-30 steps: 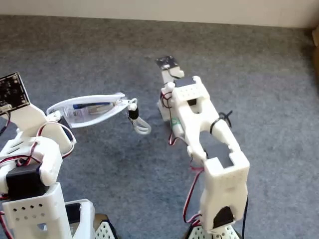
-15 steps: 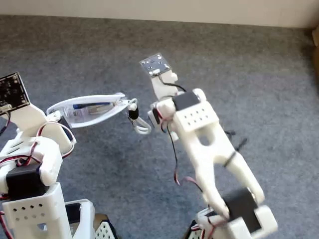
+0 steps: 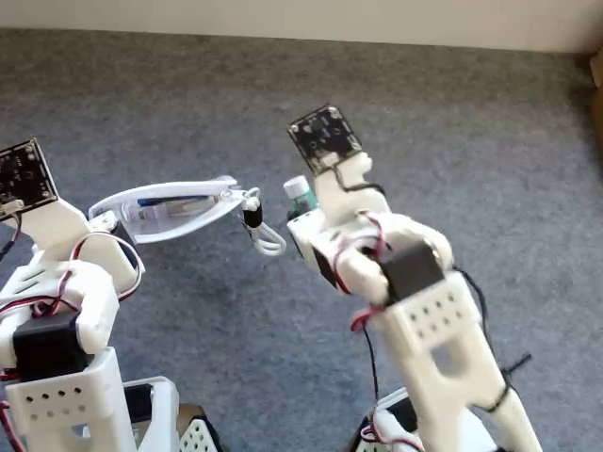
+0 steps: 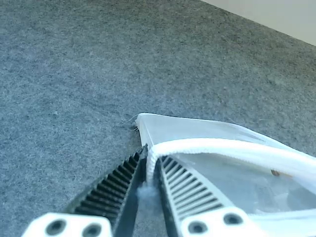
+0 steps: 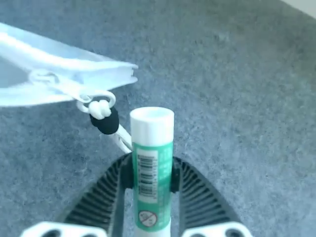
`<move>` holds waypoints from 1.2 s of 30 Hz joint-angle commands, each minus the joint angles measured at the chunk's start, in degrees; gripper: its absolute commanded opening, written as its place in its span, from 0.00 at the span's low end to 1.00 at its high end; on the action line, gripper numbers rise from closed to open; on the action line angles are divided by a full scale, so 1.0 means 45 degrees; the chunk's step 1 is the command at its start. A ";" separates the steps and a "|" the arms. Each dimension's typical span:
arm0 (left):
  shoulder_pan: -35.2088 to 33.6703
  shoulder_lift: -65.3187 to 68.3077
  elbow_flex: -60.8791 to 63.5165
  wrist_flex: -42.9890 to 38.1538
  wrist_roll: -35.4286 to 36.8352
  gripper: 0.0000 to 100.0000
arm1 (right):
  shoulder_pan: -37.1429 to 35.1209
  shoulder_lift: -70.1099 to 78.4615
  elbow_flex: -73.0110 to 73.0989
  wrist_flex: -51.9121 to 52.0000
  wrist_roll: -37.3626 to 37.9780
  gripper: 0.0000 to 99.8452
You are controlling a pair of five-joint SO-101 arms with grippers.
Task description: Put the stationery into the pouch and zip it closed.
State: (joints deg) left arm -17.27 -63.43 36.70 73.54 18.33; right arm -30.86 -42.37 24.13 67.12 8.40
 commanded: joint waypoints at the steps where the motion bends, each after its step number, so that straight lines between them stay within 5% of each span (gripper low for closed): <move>1: -0.0166 -0.0029 -0.0068 -0.0274 0.0137 0.01 | -0.0166 -0.1495 -0.0049 -0.0010 -0.0176 0.01; 4: -0.0166 -0.0029 -0.0068 -0.0274 0.0156 0.01 | -0.0186 -0.2139 -0.0049 -0.0010 -0.0410 0.01; 13: -0.0147 -0.0029 -0.0068 -0.0274 0.0156 0.01 | -0.1123 -0.3370 0.1534 -0.2686 -0.4571 0.01; 27: -0.0127 -0.0029 -0.0068 -0.0274 0.0156 0.01 | -0.3096 -0.6847 0.7980 -1.3958 -0.5548 0.01; 36: -0.0127 -0.0029 -0.0068 -0.0274 0.0156 0.01 | -0.4112 -0.4757 0.9661 -1.9839 -0.5529 0.01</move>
State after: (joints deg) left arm -17.27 -63.43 36.70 73.54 18.33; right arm -47.82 -69.19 68.00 -15.08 -16.04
